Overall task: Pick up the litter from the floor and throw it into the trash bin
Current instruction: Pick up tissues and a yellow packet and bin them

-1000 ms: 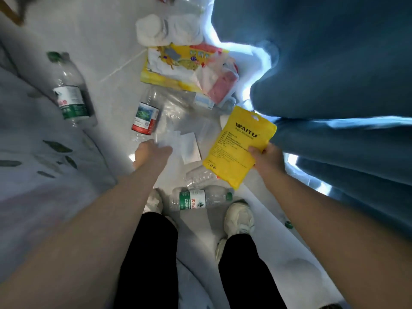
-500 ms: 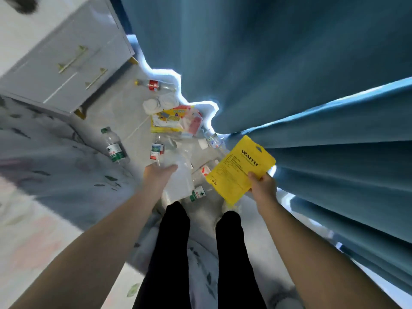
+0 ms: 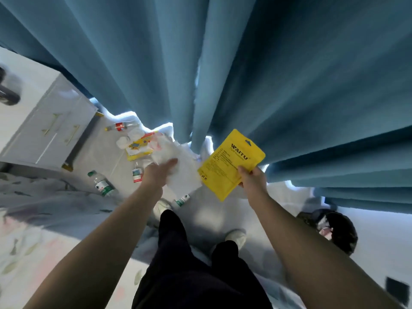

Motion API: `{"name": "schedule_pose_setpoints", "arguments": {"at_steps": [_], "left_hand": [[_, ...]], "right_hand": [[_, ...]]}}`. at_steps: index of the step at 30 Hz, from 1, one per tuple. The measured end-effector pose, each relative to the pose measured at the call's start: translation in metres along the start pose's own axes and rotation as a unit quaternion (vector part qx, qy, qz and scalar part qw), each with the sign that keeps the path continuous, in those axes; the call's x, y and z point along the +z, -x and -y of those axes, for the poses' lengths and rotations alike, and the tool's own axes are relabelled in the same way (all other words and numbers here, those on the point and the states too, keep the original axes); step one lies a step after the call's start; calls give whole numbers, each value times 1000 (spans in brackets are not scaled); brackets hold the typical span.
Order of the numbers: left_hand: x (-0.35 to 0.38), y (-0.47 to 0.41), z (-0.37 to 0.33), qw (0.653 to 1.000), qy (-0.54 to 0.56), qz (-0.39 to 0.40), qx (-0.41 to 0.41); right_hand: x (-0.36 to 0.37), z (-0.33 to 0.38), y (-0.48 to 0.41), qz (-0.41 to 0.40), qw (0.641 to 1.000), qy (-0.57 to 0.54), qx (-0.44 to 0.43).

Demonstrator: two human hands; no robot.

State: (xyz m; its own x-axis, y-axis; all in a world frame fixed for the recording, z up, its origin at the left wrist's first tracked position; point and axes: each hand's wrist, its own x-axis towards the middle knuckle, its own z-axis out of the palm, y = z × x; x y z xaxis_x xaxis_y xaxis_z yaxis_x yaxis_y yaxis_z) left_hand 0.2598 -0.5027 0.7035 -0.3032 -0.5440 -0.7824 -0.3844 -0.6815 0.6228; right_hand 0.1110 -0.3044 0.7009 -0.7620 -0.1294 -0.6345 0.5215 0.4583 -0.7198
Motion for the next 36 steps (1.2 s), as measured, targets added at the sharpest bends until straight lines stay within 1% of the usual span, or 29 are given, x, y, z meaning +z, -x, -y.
{"name": "schedule_pose_setpoints", "arguments": {"at_steps": [4,8,12,16,21,23,28,32,36], "left_hand": [[69,54,38,999,2,18,29],[138,109,79,997,26,58,44],[202,153,108,994,-21,91,59],[255,184,124,986,-68,139,58],[309,204,140,972,-110,198,55],[330,207,148,966,-137,213,56],[396,207,172,946,-195,256,30],[459,206,192,924,-257,285,14],[528,199,216,877,-353,327,0]], "right_hand": [[-89,-19,-1,-17,1000,-16,-18],[-183,-46,7,-39,998,-45,-31],[-264,-69,21,-75,995,-59,-41],[-324,-91,30,-121,987,-105,-32],[-367,-125,38,-178,968,-175,1],[-385,-137,43,-208,961,-184,14],[-442,-168,46,-274,933,-223,62],[-492,-184,45,-349,903,-233,96],[-531,-209,34,-411,871,-234,134]]}}
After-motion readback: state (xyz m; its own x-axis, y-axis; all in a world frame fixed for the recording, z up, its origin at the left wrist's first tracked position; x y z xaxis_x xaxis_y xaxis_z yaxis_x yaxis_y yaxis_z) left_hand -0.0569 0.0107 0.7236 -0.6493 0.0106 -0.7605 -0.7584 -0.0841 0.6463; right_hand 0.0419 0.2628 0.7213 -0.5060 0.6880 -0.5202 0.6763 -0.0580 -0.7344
